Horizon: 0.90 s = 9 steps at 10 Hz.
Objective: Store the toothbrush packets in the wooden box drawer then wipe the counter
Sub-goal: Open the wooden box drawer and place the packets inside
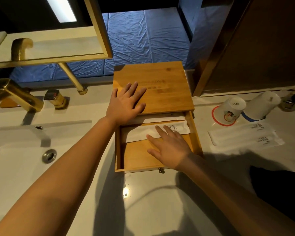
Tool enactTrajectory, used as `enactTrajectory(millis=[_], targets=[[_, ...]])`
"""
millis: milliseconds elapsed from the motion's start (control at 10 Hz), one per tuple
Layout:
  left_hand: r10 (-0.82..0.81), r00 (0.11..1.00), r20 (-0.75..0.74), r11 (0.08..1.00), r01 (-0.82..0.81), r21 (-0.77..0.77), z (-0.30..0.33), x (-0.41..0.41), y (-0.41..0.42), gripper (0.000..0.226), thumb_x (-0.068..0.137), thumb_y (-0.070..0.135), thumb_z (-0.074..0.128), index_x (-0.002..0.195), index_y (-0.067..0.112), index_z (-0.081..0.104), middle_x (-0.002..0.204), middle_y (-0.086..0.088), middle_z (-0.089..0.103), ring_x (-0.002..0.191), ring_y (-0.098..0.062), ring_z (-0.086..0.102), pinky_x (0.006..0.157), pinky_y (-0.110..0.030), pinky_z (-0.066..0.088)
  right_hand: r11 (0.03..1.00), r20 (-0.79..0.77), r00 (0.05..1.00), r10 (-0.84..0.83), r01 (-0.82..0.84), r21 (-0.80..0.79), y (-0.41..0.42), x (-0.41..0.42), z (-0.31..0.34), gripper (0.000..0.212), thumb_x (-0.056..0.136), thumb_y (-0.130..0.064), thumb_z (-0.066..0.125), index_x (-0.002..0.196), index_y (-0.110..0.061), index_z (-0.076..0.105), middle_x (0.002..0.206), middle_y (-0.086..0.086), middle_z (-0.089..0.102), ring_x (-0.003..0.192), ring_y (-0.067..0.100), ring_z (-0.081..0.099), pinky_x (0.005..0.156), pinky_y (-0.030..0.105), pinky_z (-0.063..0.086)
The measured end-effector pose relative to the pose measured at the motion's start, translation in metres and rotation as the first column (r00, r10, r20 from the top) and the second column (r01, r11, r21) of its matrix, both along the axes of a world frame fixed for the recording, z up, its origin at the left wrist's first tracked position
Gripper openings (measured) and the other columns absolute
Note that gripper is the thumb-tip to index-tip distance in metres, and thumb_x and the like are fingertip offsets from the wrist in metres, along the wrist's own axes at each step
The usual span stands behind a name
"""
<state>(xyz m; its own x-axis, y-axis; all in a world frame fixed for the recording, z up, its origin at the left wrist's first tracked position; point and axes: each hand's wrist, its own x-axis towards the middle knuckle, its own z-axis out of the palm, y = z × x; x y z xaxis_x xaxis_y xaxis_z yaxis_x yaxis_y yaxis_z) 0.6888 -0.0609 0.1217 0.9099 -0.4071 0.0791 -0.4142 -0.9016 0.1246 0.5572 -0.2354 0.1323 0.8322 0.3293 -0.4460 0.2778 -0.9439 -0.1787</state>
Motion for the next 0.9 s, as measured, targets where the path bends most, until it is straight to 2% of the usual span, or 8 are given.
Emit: enactTrajectory(millis=[300, 700, 900], targets=[[0.004, 1.000, -0.014, 1.000, -0.004, -0.013, 0.002, -0.002, -0.001, 0.057, 0.089, 0.056, 0.024, 0.144, 0.041, 0.020, 0.159, 0.001, 0.015, 0.146, -0.021, 0.011, 0.113, -0.054, 0.010, 0.998, 0.049, 0.996, -0.069, 0.069, 0.007, 0.011, 0.006, -0.016, 0.065, 0.089, -0.061, 0.025, 0.145, -0.036, 0.004, 0.158, 0.006, -0.007, 0.144, 0.032, -0.010, 0.115, 0.053, 0.005], [0.013, 1.000, -0.012, 1.000, -0.013, -0.006, 0.002, -0.002, -0.001, 0.058, 0.089, 0.056, 0.025, 0.144, 0.040, 0.022, 0.159, 0.001, 0.016, 0.146, -0.021, 0.012, 0.112, -0.052, 0.012, 0.980, 0.030, 0.998, 0.058, -0.063, 0.189, -0.027, 0.003, -0.010, 0.056, 0.093, -0.055, 0.023, 0.145, -0.033, 0.016, 0.159, -0.005, 0.000, 0.145, 0.019, -0.006, 0.116, 0.042, 0.008], [0.015, 1.000, -0.027, 1.000, -0.015, -0.001, 0.002, -0.001, -0.001, 0.058, 0.088, 0.058, 0.022, 0.144, 0.042, 0.019, 0.159, 0.002, 0.015, 0.146, -0.020, 0.011, 0.113, -0.052, 0.011, 0.984, 0.053, 0.998, 0.038, -0.046, 0.171, -0.020, 0.003, -0.016, 0.060, 0.093, -0.056, 0.021, 0.146, -0.030, 0.011, 0.159, -0.003, -0.004, 0.145, 0.020, -0.009, 0.117, 0.043, 0.003]])
